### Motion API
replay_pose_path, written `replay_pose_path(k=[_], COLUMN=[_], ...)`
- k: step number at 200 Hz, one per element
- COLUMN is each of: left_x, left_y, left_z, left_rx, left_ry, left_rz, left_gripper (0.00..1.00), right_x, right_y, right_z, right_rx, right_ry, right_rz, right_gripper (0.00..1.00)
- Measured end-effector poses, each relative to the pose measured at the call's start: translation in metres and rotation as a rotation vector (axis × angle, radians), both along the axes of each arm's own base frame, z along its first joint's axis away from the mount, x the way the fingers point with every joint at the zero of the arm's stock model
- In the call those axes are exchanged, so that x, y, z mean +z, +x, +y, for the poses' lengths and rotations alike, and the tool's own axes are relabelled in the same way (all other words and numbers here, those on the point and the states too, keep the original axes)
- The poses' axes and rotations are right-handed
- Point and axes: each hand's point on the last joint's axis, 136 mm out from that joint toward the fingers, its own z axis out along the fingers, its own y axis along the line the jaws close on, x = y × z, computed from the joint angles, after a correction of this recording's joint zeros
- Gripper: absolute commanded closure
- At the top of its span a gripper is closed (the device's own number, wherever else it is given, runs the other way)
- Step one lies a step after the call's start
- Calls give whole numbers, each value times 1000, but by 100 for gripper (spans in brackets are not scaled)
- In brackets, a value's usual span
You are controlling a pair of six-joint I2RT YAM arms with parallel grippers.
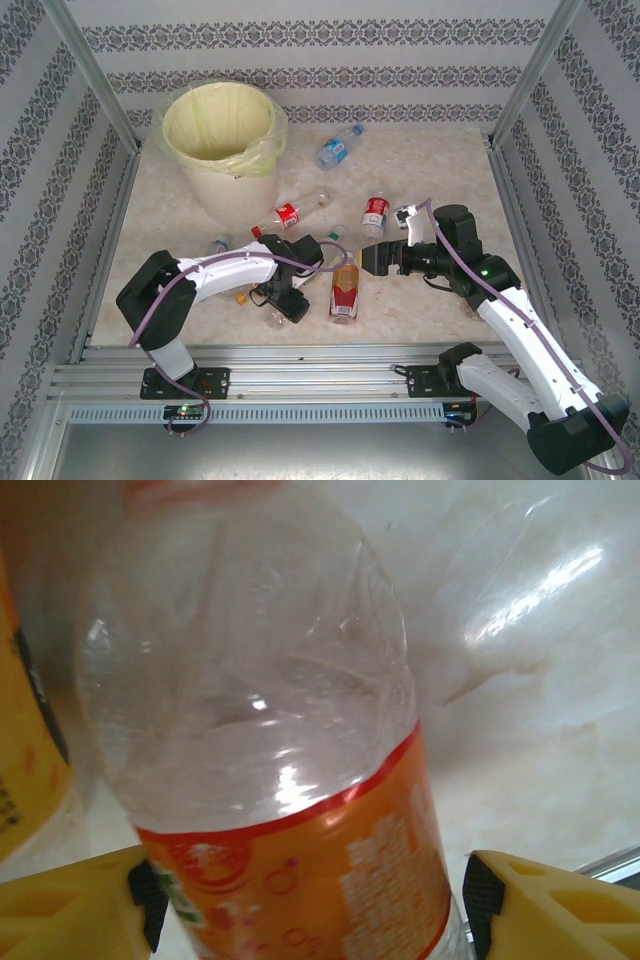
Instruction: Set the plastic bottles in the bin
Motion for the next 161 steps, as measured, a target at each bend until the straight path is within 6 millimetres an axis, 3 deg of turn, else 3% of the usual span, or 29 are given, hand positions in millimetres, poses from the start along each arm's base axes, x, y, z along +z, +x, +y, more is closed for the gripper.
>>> replay_pose_path(k=[52, 111, 161], left_x=[-3, -6, -8], left_y=[-3, -5, -6], left_z=[2, 3, 3], left_rx=[44, 75, 88], left_ry=[8, 18, 17], left_rz=[10, 23, 30], left_gripper=[27, 21, 35], right_x=[1, 3, 5], right_y=[0, -1, -1], right_z=[0, -1, 0], right_rx=[0, 0, 0], right_ry=[2, 5, 8], right_rz=[-4, -13, -21], right_gripper=[2, 2, 2])
